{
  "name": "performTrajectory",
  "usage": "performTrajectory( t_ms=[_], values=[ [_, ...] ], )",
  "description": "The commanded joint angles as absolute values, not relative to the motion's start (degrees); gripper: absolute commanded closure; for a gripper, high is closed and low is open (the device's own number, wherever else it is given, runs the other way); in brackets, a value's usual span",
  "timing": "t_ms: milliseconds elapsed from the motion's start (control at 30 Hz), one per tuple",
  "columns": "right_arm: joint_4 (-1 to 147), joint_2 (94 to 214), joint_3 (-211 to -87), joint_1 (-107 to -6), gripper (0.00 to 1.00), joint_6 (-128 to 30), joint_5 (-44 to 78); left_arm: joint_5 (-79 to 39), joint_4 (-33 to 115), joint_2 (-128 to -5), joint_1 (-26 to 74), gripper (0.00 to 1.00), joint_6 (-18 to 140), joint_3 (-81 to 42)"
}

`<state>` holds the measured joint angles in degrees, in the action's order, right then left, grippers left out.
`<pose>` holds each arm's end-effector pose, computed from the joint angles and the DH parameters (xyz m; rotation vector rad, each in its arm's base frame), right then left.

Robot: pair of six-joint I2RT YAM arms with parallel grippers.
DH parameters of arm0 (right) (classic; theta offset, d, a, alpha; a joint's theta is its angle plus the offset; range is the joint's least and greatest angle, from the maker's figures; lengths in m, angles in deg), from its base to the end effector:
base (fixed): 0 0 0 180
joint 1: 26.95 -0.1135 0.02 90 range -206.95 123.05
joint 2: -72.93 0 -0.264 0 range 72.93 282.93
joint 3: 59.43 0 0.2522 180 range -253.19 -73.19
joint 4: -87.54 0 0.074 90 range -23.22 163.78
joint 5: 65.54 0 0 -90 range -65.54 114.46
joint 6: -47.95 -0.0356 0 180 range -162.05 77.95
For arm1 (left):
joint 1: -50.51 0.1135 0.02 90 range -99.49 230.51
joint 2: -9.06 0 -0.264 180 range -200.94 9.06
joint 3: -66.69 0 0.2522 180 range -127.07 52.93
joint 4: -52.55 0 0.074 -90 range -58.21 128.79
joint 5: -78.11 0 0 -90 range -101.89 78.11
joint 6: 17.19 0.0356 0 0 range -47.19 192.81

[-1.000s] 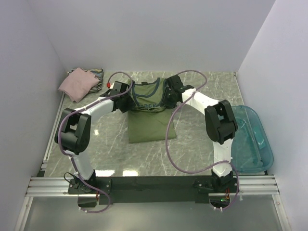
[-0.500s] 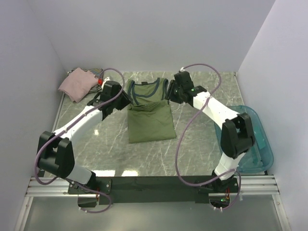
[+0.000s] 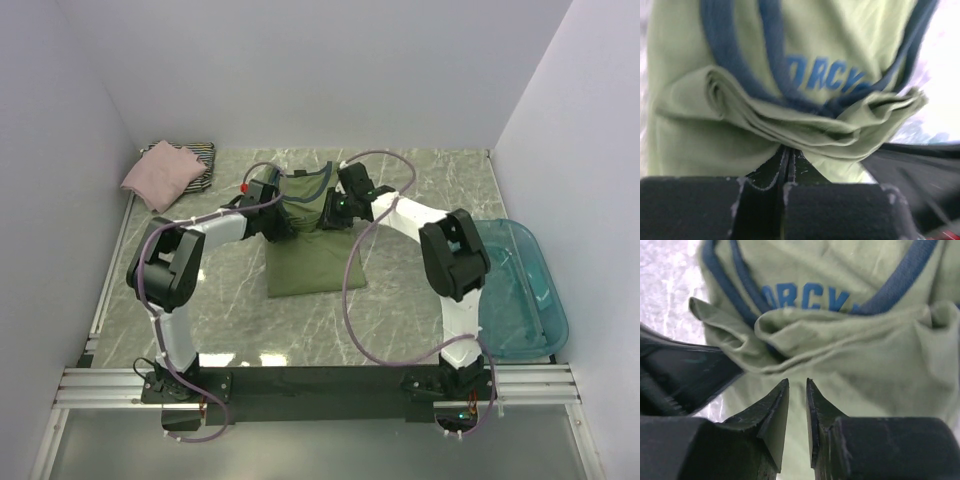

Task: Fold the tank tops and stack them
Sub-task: Fold the tank top

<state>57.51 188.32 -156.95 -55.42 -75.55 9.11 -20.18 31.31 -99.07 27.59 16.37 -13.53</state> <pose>0.3874 0.2208 0.1942 -0.0201 2.5333 0.7936 0.3632 -0.1591 0.1637 -0.6770 2.4893 -0.7570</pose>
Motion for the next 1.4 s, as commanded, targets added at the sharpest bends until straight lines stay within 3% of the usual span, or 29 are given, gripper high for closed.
performTrajectory(
  t_ms=[0,167,700,800,867,1133,1367],
  values=[
    [59.8,191.5,-162.2,-53.1,0.73,-75.9,3.9,-21.9,35.6,-99.9,29.3,0.98,16.9,-18.8],
    [61.4,196.0,-165.2,-49.7,0.73,-78.3,0.2,-22.7,36.7,-101.1,32.1,0.89,17.4,-19.9],
    [68.2,202.0,-163.8,-41.3,0.73,-84.3,-8.6,-23.7,38.0,-105.5,36.8,0.85,18.2,-19.1],
    [68.3,201.4,-163.3,-40.6,0.72,-83.8,-8.0,-23.8,38.4,-103.1,37.7,0.74,18.5,-17.4],
    [68.2,200.2,-163.4,-40.1,0.71,-83.5,-7.4,-24.1,41.3,-101.5,38.0,0.59,19.5,-16.5],
    [65.7,185.4,-159.2,-40.3,0.57,-80.0,2.6,-18.1,36.8,-87.5,37.0,0.33,23.3,-14.7],
    [67.4,165.5,-134.5,-45.8,0.45,-77.0,13.1,-8.6,21.9,-74.6,32.5,0.34,21.0,-2.4]
  ],
)
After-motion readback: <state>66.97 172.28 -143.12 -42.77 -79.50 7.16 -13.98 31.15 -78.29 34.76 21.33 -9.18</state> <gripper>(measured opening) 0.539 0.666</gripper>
